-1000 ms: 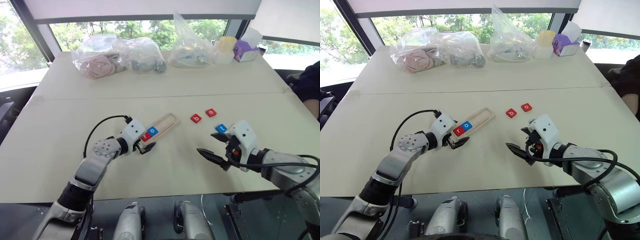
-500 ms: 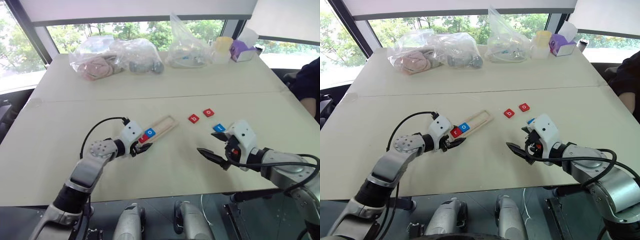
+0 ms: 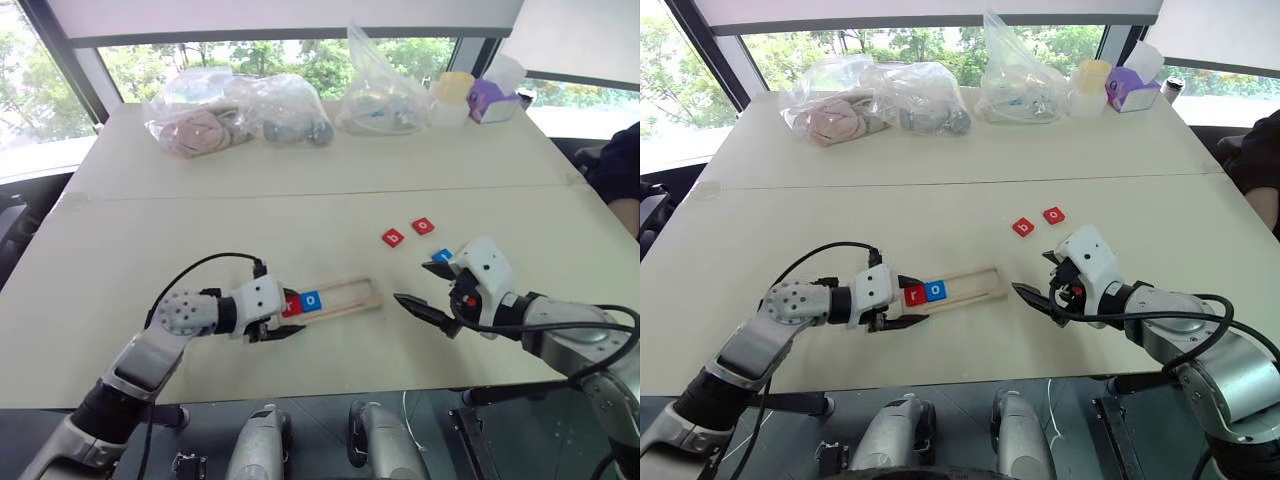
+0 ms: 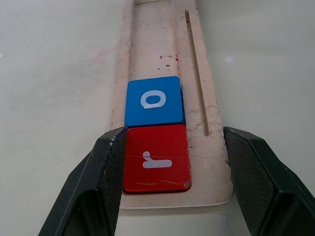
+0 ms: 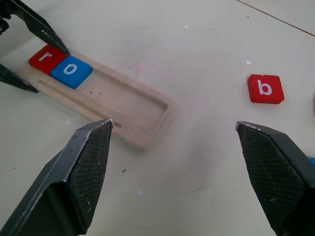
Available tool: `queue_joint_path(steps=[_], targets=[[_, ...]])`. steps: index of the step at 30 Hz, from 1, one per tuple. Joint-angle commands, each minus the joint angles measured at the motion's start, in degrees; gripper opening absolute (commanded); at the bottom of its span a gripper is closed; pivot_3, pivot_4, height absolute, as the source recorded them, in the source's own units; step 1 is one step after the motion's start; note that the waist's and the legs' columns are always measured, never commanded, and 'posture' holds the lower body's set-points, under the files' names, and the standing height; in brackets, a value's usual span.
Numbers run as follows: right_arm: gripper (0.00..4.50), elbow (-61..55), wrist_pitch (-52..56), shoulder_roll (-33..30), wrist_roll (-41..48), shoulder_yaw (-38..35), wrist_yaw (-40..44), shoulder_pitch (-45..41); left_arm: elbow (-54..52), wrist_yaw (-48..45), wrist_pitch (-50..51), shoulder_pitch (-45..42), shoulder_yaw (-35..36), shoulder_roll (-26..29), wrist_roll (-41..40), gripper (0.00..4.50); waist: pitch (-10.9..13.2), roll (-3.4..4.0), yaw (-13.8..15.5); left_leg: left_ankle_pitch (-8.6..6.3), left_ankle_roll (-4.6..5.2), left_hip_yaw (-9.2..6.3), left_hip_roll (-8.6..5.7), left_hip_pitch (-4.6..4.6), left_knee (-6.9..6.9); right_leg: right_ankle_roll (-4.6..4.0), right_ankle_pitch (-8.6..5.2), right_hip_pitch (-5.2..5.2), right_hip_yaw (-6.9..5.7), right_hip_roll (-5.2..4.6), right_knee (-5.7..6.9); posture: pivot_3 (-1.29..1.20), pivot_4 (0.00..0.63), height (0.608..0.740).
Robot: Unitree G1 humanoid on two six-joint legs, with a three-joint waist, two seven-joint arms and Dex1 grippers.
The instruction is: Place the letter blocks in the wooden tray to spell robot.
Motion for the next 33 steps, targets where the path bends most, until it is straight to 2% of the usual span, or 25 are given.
queue_joint_path(steps=[1, 20, 22, 24, 25, 33], targets=[[4.12, -1.4, -0.9, -0.4, -0.2, -0.3, 0.1, -0.7, -0.3, -3.7, -2.4, 0.8, -1.1, 0.8, -0.8, 2.46, 0.0, 0.0, 0.0, 0.0, 0.0, 0.0, 0.0, 0.0, 0.0, 0.0, 0.0, 0.0, 0.0, 0.0, 0.0, 0.0, 0.15, 0.74], [4.12, -0.9, -1.1, -0.1, -0.9, 0.6, 0.4, -1.6, 6.3, -5.6, -7.7, 0.1, -0.4, 0.8, 1.0, 2.46, 0.0, 0.01, 0.0, 0.0, 0.0, 0.01, 0.05, 0.03, 0.0, 0.0, 0.0, 0.0, -0.01, 0.03, 0.0, 0.0, 0.15, 0.74], [4.12, -0.8, -1.2, -0.1, -0.9, 0.9, 0.5, -1.8, 6.3, -5.6, -7.6, 0.2, -0.3, 0.8, 0.9, 3.48, 0.0, 0.01, 0.0, 0.0, 0.0, 0.01, 0.05, 0.03, 0.0, 0.01, 0.0, 0.0, -0.01, 0.03, 0.0, 0.0, 0.15, 0.74], [4.12, -0.6, -1.3, -0.2, -1.1, 1.1, 0.7, -1.9, 6.2, -5.5, -7.6, 0.3, -0.2, 0.8, 0.8, 4.19, 0.0, 0.01, 0.0, 0.0, 0.0, 0.01, 0.06, 0.04, 0.0, 0.01, 0.0, 0.0, -0.01, 0.03, 0.0, 0.0, 0.15, 0.74], [4.12, -0.5, -1.4, -0.3, -1.1, 1.1, 0.8, -1.9, 6.1, -5.5, -7.6, 0.3, -0.2, 0.8, 0.9, 4.4, 0.0, 0.01, -0.1, 0.0, 0.0, 0.01, 0.06, 0.04, 0.0, 0.01, 0.0, 0.0, -0.01, 0.03, 0.0, 0.0, 0.15, 0.74], [4.12, 0.0, -1.6, 0.1, -1.4, 1.7, 1.2, -2.8, 3.2, -6.5, -5.5, 1.5, 2.3, 0.9, -3.0, 4.4, 0.0, 0.02, -0.1, 0.0, 0.0, 0.03, 0.07, 0.03, -0.02, 0.01, 0.0, -0.01, -0.01, 0.03, 0.0, 0.0, 0.15, 0.74]])
